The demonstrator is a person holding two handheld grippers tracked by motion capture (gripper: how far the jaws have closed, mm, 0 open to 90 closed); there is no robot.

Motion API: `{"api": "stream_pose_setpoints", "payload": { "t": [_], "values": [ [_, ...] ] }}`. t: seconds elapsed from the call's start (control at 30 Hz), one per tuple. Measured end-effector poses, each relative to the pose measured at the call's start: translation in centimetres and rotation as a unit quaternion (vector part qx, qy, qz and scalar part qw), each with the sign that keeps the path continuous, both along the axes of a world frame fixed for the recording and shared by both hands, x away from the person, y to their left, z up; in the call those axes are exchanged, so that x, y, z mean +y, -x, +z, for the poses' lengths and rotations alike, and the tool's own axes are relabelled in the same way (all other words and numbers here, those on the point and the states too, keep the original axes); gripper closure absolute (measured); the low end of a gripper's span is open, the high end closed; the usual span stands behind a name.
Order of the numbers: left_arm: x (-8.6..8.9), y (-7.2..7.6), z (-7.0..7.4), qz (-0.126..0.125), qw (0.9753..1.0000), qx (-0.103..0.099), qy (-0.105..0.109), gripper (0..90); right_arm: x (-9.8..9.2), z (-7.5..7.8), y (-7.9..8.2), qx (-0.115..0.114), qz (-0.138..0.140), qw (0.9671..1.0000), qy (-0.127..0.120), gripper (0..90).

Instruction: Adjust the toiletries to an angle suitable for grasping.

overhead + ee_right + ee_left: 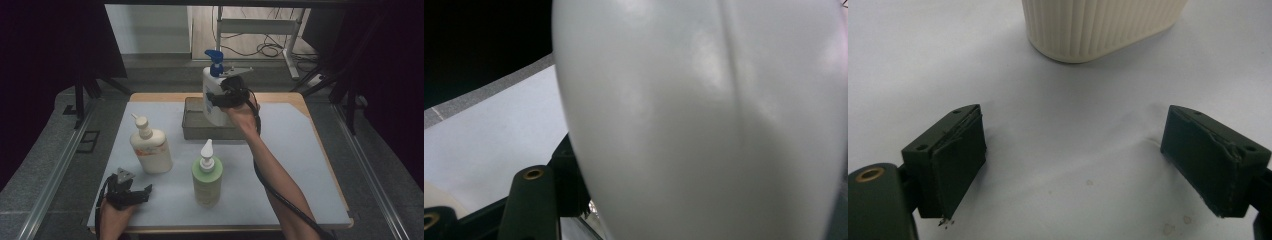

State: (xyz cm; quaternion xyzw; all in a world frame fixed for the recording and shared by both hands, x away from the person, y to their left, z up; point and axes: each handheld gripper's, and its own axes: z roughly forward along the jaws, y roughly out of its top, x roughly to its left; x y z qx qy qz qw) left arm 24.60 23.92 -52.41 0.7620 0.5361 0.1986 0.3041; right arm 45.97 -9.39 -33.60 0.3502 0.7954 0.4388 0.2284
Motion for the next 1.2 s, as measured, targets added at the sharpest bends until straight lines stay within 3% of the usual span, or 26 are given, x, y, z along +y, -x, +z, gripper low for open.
{"api": "stream_pose_setpoints", "payload": {
  "t": [0.67,1.2],
  "values": [
    [0.0,0.0,0.0,0.001,1.0000,0.001,0.001,10.6,2.1,-1.2,-1.6,0.001,-0.002,1.0000,0.002,38.0],
    [0.0,0.0,0.0,0.001,1.0000,0.001,0.002,10.6,3.6,-3.4,-1.8,0.015,0.003,0.9998,0.012,37.9]
  ]
}}
